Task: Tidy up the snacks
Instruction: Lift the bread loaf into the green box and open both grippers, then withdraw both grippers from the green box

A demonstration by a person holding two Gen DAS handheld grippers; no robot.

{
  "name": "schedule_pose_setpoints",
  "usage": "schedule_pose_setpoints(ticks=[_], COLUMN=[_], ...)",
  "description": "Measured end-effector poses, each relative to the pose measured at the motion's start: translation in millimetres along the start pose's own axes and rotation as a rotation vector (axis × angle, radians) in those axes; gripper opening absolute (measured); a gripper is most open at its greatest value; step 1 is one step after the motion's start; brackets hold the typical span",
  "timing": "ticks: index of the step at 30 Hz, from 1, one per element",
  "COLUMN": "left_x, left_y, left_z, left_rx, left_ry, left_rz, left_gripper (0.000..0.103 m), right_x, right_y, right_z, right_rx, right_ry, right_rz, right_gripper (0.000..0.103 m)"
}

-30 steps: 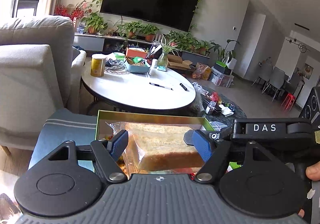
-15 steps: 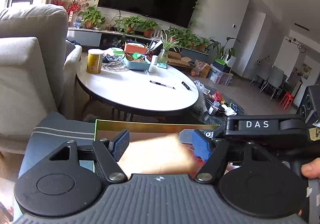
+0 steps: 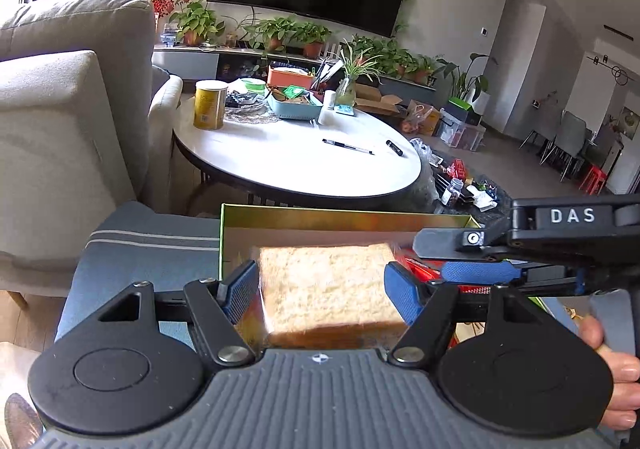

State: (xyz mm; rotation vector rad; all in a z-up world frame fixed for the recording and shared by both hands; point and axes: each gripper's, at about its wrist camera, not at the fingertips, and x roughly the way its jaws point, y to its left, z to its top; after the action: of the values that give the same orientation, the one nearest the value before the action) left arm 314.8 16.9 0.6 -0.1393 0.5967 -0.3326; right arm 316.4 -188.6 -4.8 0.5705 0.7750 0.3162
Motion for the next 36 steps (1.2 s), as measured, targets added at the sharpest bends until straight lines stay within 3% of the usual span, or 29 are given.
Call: schedule_pose_setpoints(ticks=[12,20,29,36], left_x=[-58,-106,-155,-176], left_y=[-23,-36,-57,-53], left_z=[-13,-44,-97,-130], left_rx=[0.057,0.075,0.134,0.045], left_ry=[-0.024,-0.011,0.033,0.105], left_rz=[0.033,0.042,0.000,0.010], left_gripper=[0.069,0.074,0.075,0.075], right_x=[-53,-101,-151,-172], right_y=[4,5,9,21], right_z=[-27,-50,-88,-132], right_rx=[-0.095,-0.171,-0.335,-0.469], right_ry=[-0.028,-0.068,-0.154,-0.314], right_rz=[-0.036,-0.054,-0.060,0.005], right_gripper=[0.062,0.070,0.075,0.076])
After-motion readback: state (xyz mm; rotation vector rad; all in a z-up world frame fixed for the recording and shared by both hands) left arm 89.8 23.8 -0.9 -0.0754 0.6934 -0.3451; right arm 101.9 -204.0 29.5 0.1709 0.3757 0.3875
